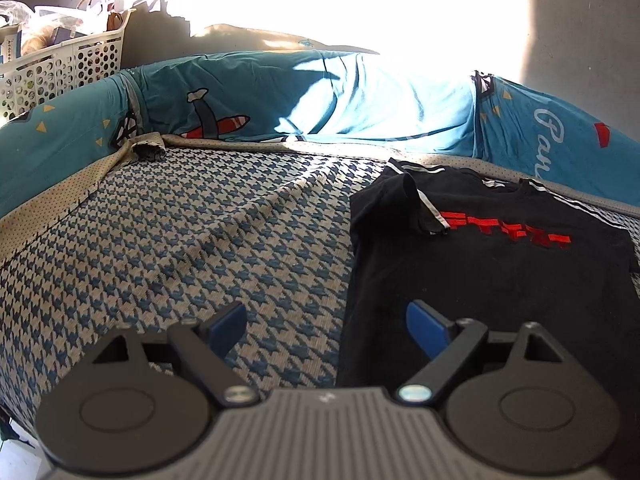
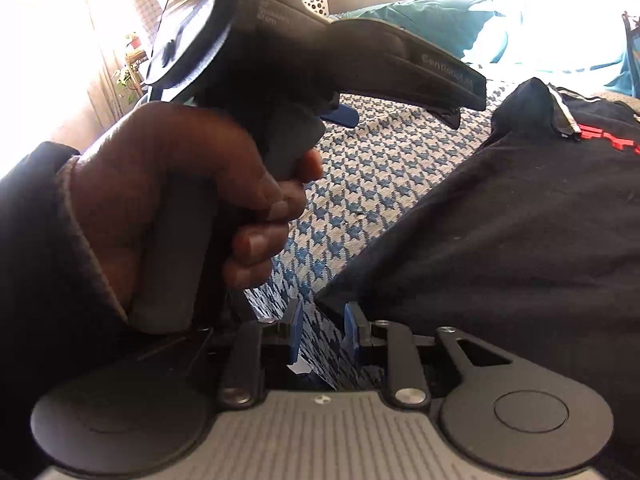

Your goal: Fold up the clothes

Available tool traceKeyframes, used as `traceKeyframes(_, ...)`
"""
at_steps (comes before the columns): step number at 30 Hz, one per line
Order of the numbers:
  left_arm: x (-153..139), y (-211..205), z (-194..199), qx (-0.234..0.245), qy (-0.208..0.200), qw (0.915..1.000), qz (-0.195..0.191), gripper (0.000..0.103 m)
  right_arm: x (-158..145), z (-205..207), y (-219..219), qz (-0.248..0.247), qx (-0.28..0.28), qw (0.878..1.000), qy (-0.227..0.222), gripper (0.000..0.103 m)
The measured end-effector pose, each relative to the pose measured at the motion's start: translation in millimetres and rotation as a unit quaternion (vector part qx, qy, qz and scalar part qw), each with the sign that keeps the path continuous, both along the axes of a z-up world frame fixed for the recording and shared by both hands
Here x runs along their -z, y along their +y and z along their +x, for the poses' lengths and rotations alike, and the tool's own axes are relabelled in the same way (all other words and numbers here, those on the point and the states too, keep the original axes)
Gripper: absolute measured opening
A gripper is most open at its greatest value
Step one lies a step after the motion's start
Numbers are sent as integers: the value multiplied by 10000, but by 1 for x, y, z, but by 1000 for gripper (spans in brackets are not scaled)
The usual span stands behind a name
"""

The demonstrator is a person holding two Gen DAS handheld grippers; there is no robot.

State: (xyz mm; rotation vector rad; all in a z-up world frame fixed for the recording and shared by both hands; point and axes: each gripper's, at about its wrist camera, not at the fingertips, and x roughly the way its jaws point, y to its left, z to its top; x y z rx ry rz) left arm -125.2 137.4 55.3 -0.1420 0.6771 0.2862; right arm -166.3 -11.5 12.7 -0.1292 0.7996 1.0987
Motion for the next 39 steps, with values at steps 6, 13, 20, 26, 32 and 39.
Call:
traceKeyframes(6,9,-40,7,723,114,9973,-10,88,-9,18,-64,66,1300,9914,-128,29)
traceKeyframes(13,31,-77,12,1322,429,9903,-37,89,-20,42,-118,-330,2773,9587,-544,33)
traceKeyframes(20,48,-94,14,1480,728,9863,54,89,-8,56,-139,-550,3179,9450,-533,34)
traceKeyframes(26,60,-107,7,1563,872,9837,183,100,4,52,-133,-1053,3077,9424,-786,37)
traceKeyframes(32,62,-114,-7,1528,871,9841,243,103,8,44,-134,-1191,3049,9417,-774,39)
traceKeyframes(39,62,-117,-17,1454,885,9850,271,103,7,37,-138,-1296,3086,9402,-629,39)
